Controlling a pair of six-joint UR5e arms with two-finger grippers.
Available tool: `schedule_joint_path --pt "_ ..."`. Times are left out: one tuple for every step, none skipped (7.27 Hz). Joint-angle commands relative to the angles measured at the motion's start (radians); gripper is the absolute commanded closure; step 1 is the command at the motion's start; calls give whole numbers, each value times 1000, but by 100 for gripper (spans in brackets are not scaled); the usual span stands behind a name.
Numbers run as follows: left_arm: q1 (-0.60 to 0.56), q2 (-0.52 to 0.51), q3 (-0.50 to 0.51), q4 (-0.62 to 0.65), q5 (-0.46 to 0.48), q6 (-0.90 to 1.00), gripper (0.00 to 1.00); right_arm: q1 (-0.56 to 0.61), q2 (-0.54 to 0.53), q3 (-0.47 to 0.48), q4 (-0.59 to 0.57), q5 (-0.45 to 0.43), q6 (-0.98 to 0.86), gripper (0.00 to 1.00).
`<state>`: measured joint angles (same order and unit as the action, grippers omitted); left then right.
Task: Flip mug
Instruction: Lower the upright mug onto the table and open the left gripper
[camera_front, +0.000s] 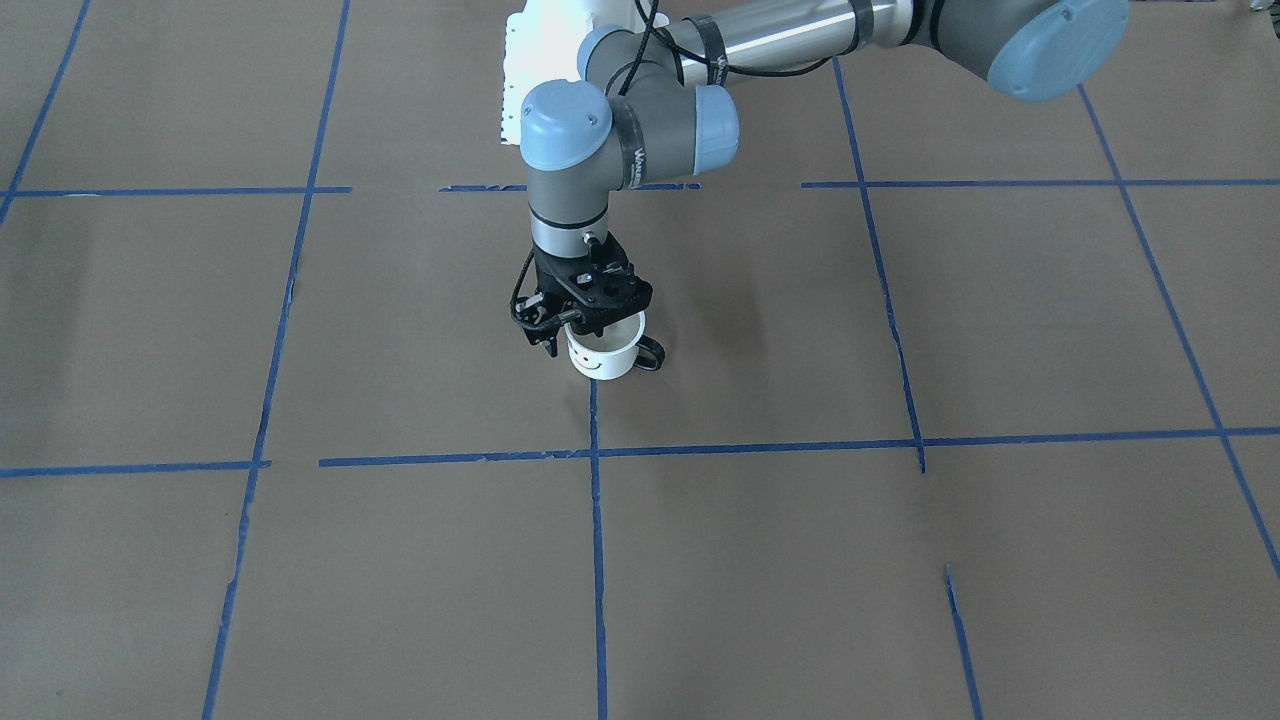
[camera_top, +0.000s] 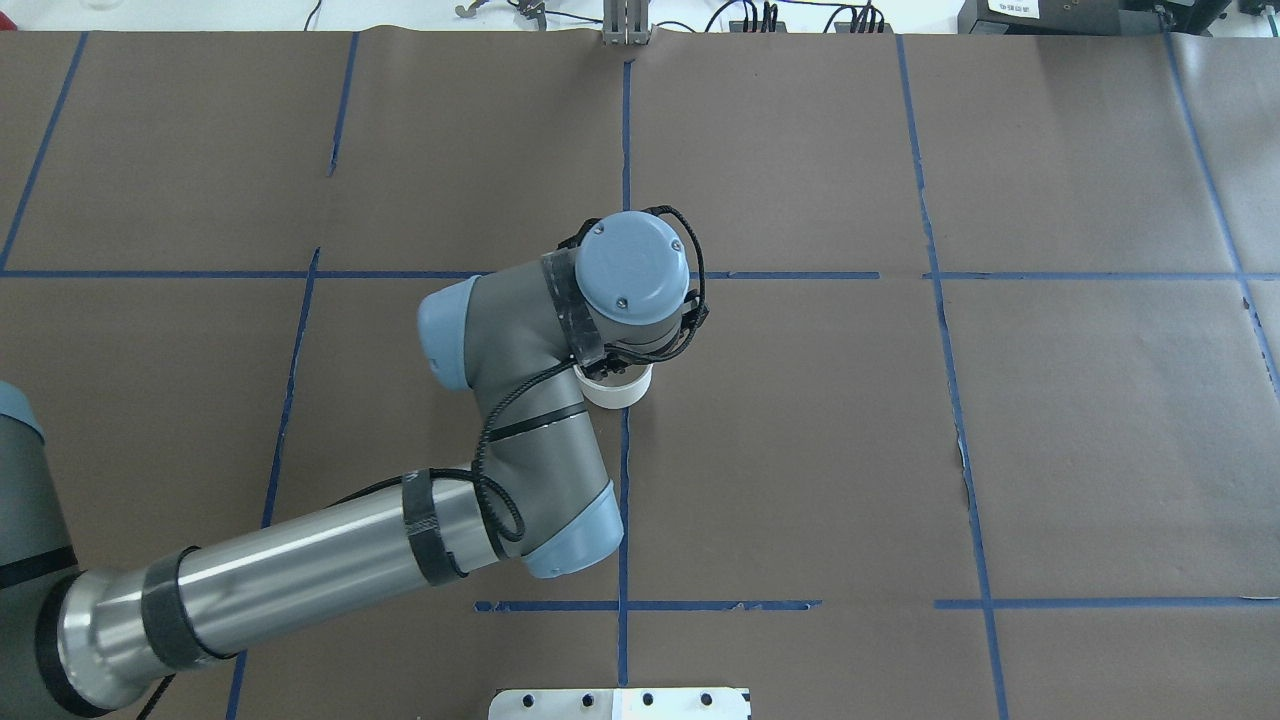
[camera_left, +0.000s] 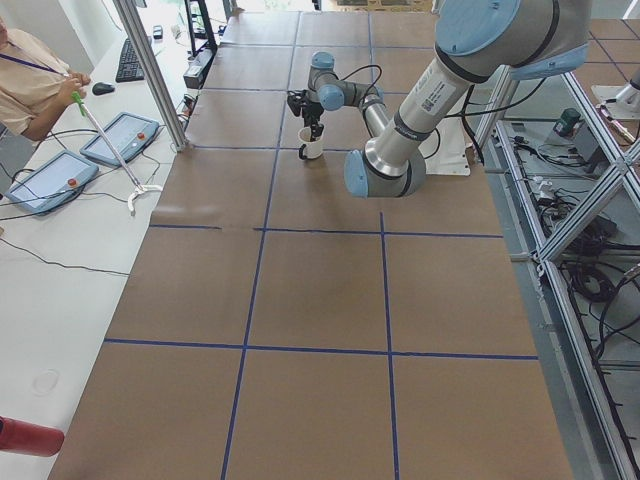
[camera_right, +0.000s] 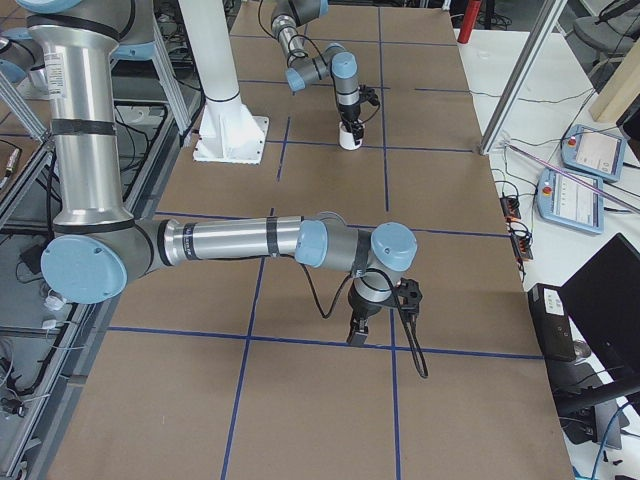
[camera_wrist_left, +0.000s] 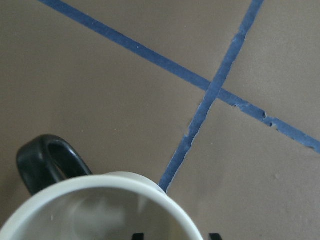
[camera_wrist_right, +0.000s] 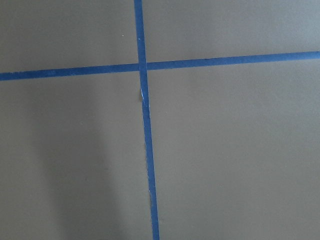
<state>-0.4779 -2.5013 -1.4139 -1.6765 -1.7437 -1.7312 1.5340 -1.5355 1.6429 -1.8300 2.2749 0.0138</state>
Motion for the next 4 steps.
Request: schedule_joint_path --pt "-78 80 -257 96 -136 89 0 0 0 0 0 0 0 0" --pt "-125 125 -357 168 -143 151 0 0 0 0 0 0 0 0" --pt "-166 213 -441 175 -143 280 0 0 0 0 0 0 0 0" --pt "-209 320 -508 172 -146 438 0 0 0 0 0 0 0 0"
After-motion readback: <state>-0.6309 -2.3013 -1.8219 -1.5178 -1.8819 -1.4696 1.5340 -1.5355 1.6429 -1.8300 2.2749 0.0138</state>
